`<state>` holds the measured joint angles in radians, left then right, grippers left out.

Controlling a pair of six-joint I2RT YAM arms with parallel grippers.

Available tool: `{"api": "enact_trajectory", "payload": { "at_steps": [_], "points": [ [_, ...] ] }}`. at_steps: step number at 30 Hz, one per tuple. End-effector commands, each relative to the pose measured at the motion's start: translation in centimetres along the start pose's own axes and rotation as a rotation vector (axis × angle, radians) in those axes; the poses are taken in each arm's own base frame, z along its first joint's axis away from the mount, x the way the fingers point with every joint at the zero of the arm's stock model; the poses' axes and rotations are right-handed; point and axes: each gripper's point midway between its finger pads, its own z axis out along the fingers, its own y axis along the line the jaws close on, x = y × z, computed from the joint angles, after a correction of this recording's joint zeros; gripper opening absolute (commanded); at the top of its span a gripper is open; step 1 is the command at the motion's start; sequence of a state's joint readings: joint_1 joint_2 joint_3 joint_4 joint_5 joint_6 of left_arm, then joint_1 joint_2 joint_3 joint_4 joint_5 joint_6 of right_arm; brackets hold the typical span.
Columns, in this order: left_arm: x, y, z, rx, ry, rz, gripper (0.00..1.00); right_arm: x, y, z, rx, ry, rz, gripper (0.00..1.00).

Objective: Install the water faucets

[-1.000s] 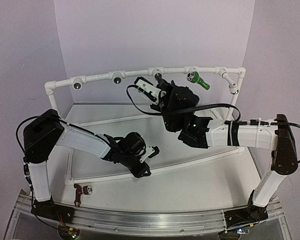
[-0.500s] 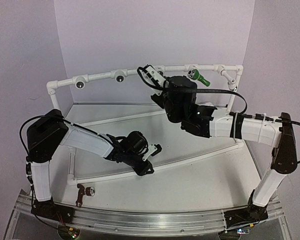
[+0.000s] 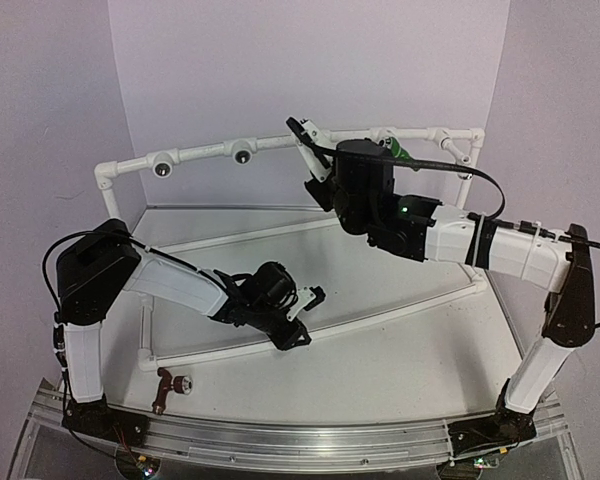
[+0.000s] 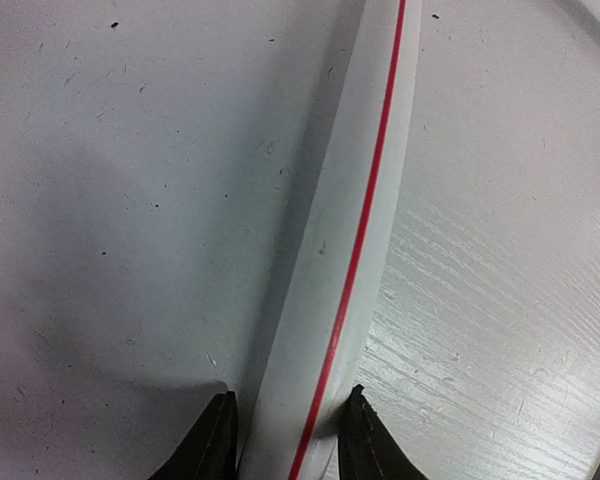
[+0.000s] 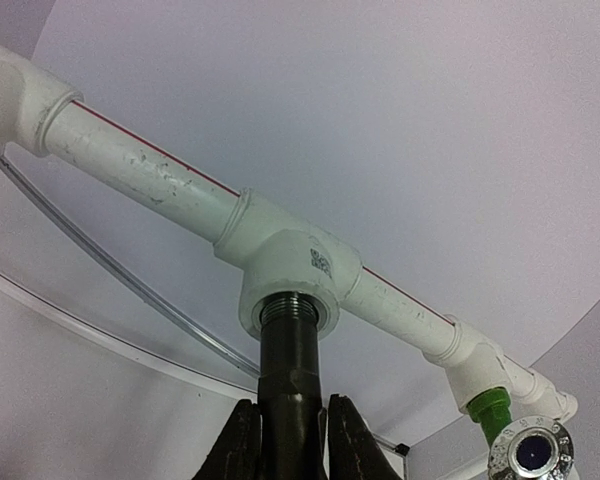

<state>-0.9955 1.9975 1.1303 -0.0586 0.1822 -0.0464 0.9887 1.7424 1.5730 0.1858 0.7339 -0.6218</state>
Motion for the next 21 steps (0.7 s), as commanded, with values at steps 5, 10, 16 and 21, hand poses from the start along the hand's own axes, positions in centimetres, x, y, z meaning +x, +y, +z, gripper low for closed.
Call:
{"api": "enact_trajectory", "payload": {
  "at_steps": [5,10,16,21],
  "points": [
    [12.8,-1.0,2.6,0.027,0.386,-0.158,0.12,-1.9,-4.5,0.6,0.128,-0.041,0.098,0.0],
    [12.7,-0.9,2.7,0.029,0.384,-0.157,0.11,-1.2,-4.7,0.2,0.14,-0.058,0.136,0.0],
    [12.8,-1.0,2.5,0.036,0.384,-0.156,0.1,-1.1,-3.8,0.0,0.083,-0.09,0.122,0.0],
    [12.9,-0.9,2.5,0.034,0.386,-0.156,0.09,-0.3,-4.3,-0.2,0.063,-0.096,0.096,0.0]
  ]
}}
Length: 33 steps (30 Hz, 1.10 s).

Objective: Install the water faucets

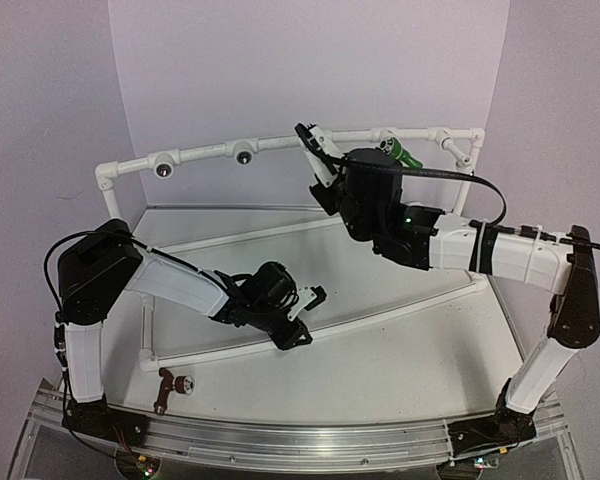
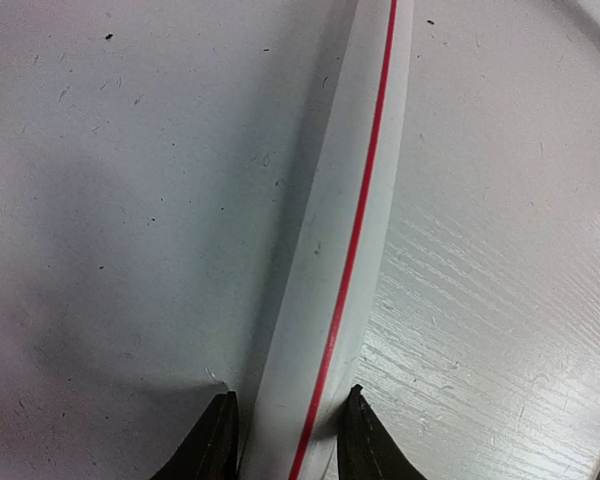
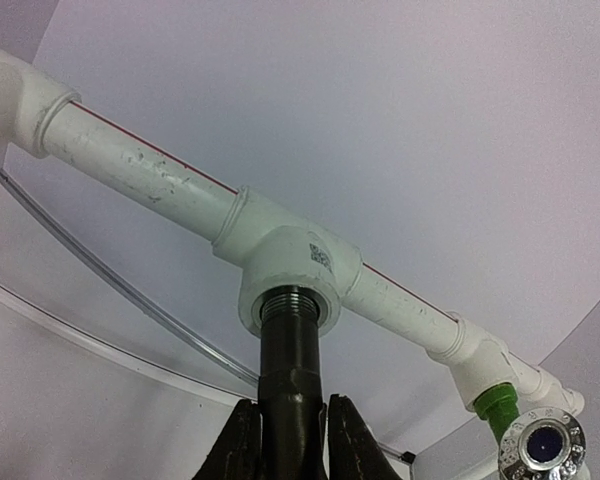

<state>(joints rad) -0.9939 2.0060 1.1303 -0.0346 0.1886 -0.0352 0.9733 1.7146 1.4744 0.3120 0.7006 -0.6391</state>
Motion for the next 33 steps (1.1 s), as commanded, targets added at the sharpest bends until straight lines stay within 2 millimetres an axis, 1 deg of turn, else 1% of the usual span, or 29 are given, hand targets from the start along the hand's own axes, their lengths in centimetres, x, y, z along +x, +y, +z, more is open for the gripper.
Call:
{"api": "enact_trajectory", "payload": {
  "at_steps": [1,3,7,9,13,15,20,25,33],
  "points": [
    [13.2,-1.1,2.1,0.031,0.401,-0.171,0.09,-1.1,-4.5,-0.1,0.058,-0.058,0.078,0.0],
    [13.1,-1.2,2.1,0.032,0.399,-0.168,0.09,-1.1,-4.8,-0.1,0.054,-0.064,0.087,0.0],
    [13.2,-1.2,2.1,0.035,0.4,-0.168,0.09,-1.4,-4.2,-0.1,0.018,-0.083,0.098,0.0],
    [13.2,-1.2,2.1,0.037,0.402,-0.166,0.09,-1.8,-4.3,0.0,0.015,-0.091,0.112,0.0],
    [13.1,-1.2,2.1,0.036,0.399,-0.166,0.09,-2.2,-4.6,0.2,0.024,-0.085,0.222,0.0],
    [13.2,-1.3,2.1,0.038,0.4,-0.165,0.09,-2.1,-4.0,0.5,-0.001,-0.075,0.27,0.0],
    [13.4,-1.3,2.3,0.042,0.407,-0.168,0.09,-2.7,-3.2,1.4,-0.023,-0.059,0.365,0.0],
    [13.5,-1.4,2.4,0.048,0.411,-0.17,0.08,-3.2,-2.5,1.4,-0.079,-0.057,0.487,0.0],
    [13.4,-1.5,2.4,0.053,0.41,-0.172,0.08,-3.3,-1.8,1.5,-0.108,-0.059,0.567,0.0]
  ]
}}
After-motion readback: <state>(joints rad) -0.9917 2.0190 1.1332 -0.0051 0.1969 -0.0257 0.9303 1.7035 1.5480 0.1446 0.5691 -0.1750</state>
